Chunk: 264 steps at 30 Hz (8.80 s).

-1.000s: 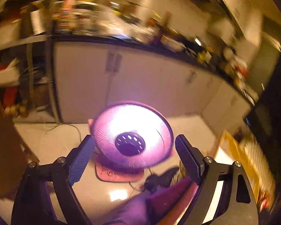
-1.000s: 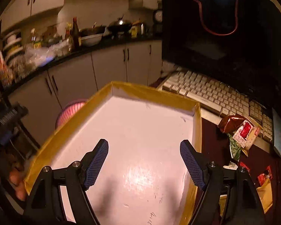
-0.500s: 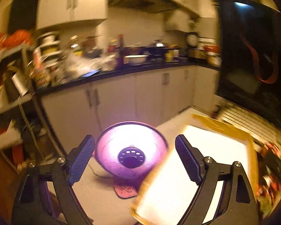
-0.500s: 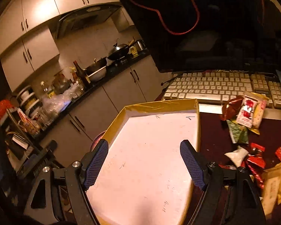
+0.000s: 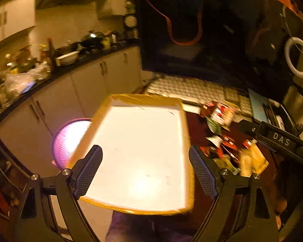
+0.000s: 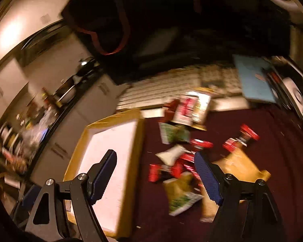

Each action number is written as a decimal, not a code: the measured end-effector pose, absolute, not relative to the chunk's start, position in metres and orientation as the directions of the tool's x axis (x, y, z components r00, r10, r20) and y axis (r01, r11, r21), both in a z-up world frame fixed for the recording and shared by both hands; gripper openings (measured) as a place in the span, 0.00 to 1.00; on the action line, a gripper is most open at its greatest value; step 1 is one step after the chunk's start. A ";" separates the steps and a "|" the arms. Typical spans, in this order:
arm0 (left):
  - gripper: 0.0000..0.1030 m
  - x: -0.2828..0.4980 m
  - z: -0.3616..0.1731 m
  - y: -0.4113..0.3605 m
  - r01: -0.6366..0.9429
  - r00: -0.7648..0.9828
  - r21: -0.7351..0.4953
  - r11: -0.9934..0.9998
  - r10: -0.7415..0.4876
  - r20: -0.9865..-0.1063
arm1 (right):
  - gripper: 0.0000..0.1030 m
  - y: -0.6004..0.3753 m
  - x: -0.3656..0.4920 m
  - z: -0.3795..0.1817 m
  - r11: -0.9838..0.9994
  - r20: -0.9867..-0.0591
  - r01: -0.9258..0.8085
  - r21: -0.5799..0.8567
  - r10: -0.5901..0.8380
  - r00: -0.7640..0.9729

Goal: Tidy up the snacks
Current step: 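Move both open grippers toward the snack pile on the maroon cloth, then grasp the gold packet with the right gripper while the left grasps the cream biscuit bar, then carry both snacks over the white tray and open both grippers to drop them, then grasp a green snack bag with the left gripper while the right grasps a dark red chocolate, then carry both snacks into the white tray and open both grippers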

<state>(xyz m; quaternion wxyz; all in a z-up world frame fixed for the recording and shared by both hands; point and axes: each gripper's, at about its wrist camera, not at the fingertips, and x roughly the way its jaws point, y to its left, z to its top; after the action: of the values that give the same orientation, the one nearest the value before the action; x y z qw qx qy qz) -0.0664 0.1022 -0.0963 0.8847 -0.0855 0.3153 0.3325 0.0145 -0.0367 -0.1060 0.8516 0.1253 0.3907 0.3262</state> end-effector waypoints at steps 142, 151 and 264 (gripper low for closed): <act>0.32 -0.111 -0.188 0.237 -0.655 0.492 -0.066 0.753 0.358 -0.794 | 0.43 0.128 -0.078 -0.163 0.453 -0.703 -0.883 0.122 0.668 0.246; 0.65 -0.127 -0.162 0.229 -0.634 0.565 -0.135 0.762 0.337 -0.753 | 0.70 0.108 -0.061 -0.150 0.456 -0.644 -0.841 0.290 0.743 0.181; 0.05 -0.053 -0.154 0.300 -0.628 0.583 -0.236 0.742 0.248 -0.774 | 0.24 0.174 0.005 -0.155 0.516 -0.789 -0.838 0.176 0.584 0.193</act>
<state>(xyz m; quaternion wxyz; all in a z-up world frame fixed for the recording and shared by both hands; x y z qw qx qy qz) -0.0531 0.2996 -0.1539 0.8533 -0.2517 0.3778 0.2567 0.0046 0.1741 -0.1552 0.7580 -0.1488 0.4281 0.4690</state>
